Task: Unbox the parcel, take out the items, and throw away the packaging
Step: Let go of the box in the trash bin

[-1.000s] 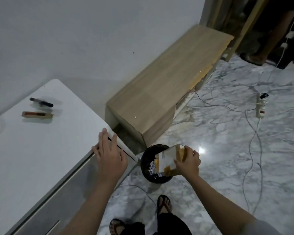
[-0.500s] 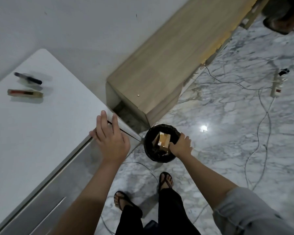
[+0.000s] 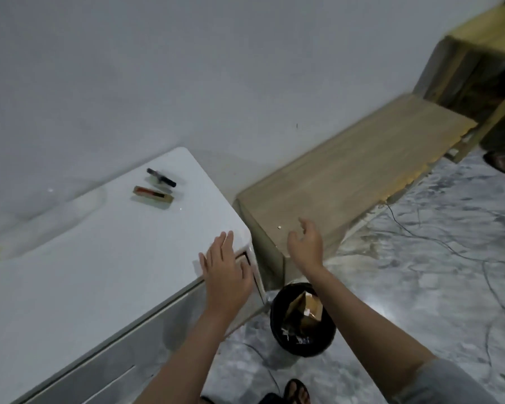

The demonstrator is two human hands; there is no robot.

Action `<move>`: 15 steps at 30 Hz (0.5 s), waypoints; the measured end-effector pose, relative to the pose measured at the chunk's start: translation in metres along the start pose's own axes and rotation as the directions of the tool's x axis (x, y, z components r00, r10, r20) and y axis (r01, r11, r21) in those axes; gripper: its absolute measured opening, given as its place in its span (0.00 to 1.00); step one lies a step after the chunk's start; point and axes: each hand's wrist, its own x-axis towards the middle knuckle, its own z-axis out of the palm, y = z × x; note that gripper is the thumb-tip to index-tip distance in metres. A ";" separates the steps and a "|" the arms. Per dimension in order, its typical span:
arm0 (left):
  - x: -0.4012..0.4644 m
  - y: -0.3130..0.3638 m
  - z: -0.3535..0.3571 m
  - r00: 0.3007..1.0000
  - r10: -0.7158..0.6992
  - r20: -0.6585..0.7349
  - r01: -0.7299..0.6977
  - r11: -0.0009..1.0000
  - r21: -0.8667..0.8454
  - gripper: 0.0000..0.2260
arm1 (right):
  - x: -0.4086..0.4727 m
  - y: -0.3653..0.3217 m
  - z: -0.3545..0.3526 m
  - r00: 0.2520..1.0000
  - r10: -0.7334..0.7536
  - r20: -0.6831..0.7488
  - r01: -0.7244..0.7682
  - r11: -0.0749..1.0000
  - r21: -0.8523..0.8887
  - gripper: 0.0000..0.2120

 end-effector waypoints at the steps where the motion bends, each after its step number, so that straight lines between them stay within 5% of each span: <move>1: 0.005 -0.008 -0.007 1.000 -0.019 -0.024 0.019 1.000 -0.002 0.27 | 0.003 -0.020 0.008 0.998 -0.063 -0.003 0.063 0.998 0.004 0.20; 10: 0.027 -0.140 -0.091 0.948 -0.239 -0.208 0.255 0.965 0.054 0.26 | -0.026 -0.143 0.124 0.841 -0.522 0.143 0.524 0.851 0.027 0.15; 15: 0.030 -0.235 -0.141 0.893 -0.374 -0.249 0.403 0.912 0.077 0.29 | -0.029 -0.179 0.200 0.759 -0.579 0.298 0.628 0.772 -0.100 0.23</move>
